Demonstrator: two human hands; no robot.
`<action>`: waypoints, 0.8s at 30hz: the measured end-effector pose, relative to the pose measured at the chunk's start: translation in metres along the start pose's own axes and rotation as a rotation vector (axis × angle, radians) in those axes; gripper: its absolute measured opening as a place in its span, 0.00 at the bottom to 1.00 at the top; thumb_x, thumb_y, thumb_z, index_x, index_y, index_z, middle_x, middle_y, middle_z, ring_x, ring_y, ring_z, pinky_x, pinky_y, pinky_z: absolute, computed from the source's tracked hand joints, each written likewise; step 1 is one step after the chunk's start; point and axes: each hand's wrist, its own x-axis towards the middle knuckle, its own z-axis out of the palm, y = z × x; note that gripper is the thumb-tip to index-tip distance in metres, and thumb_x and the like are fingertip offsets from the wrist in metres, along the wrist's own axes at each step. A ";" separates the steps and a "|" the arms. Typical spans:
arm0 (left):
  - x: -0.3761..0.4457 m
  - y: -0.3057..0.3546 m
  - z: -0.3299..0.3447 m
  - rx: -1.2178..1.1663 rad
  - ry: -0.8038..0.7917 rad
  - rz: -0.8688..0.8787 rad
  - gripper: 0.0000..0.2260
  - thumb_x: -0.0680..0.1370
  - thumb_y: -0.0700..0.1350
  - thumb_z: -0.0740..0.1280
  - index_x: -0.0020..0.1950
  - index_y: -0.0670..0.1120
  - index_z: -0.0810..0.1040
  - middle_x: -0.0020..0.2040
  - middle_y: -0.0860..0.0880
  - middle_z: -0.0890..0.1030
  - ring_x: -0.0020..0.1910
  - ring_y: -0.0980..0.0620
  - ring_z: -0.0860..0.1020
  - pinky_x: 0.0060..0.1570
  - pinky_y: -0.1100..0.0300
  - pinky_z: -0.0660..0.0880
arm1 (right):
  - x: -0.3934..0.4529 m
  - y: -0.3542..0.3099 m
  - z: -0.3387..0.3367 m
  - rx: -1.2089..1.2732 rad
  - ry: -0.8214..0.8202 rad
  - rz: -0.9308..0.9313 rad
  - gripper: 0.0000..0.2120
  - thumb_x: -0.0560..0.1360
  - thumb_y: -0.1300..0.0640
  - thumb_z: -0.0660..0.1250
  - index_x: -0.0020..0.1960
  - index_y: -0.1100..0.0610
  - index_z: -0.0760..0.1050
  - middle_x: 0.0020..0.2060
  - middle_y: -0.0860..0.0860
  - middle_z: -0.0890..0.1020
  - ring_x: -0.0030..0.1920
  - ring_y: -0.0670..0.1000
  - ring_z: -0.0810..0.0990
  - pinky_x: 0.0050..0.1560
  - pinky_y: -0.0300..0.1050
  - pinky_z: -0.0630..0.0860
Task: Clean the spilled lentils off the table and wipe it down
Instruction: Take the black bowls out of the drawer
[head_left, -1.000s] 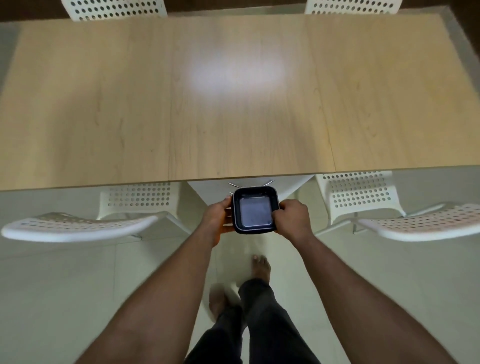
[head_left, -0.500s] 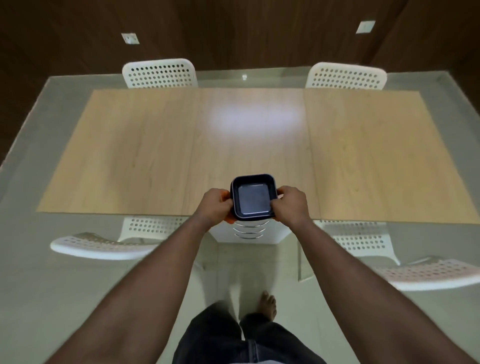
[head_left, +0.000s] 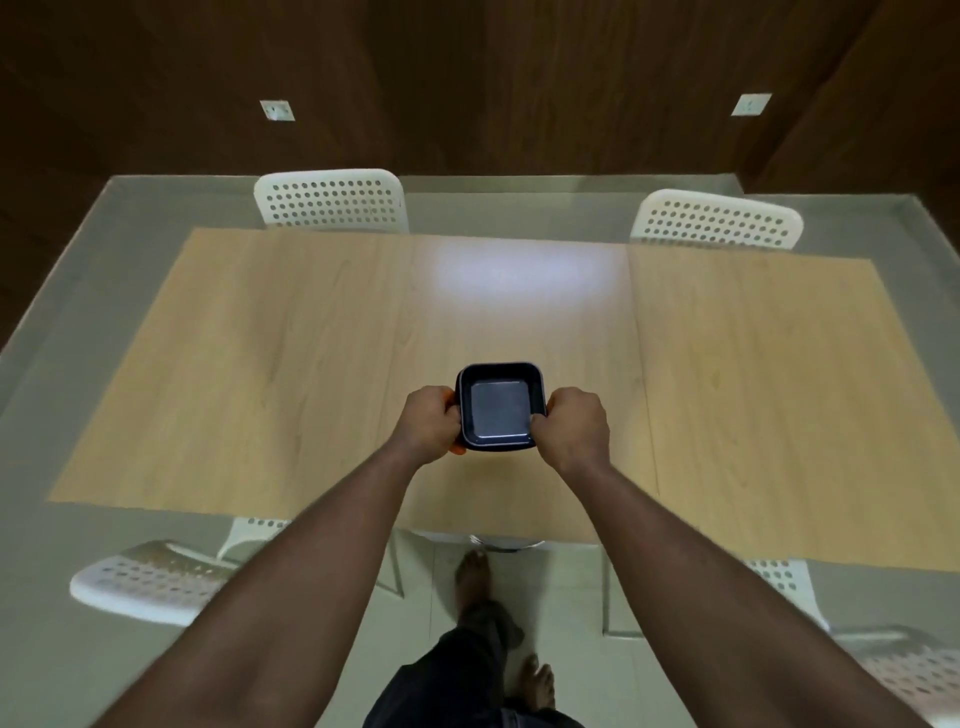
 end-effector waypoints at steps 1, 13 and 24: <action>0.005 0.003 -0.002 -0.012 0.002 -0.008 0.10 0.81 0.35 0.60 0.50 0.35 0.81 0.40 0.39 0.86 0.34 0.45 0.86 0.39 0.47 0.86 | 0.006 -0.003 0.001 0.013 0.000 0.008 0.07 0.75 0.57 0.73 0.41 0.58 0.79 0.34 0.51 0.80 0.34 0.51 0.79 0.31 0.43 0.76; 0.126 0.006 -0.029 0.146 -0.029 -0.124 0.10 0.80 0.34 0.60 0.51 0.32 0.80 0.44 0.35 0.84 0.33 0.43 0.83 0.25 0.58 0.79 | 0.115 -0.010 0.002 0.208 0.077 0.137 0.08 0.74 0.57 0.77 0.38 0.56 0.80 0.31 0.52 0.83 0.29 0.52 0.84 0.34 0.53 0.85; 0.152 -0.015 -0.032 0.252 0.035 -0.139 0.09 0.79 0.35 0.60 0.49 0.35 0.80 0.46 0.37 0.83 0.41 0.38 0.83 0.38 0.44 0.84 | 0.145 0.034 0.005 0.057 0.003 0.293 0.06 0.71 0.61 0.75 0.37 0.58 0.79 0.31 0.54 0.83 0.30 0.56 0.84 0.35 0.57 0.86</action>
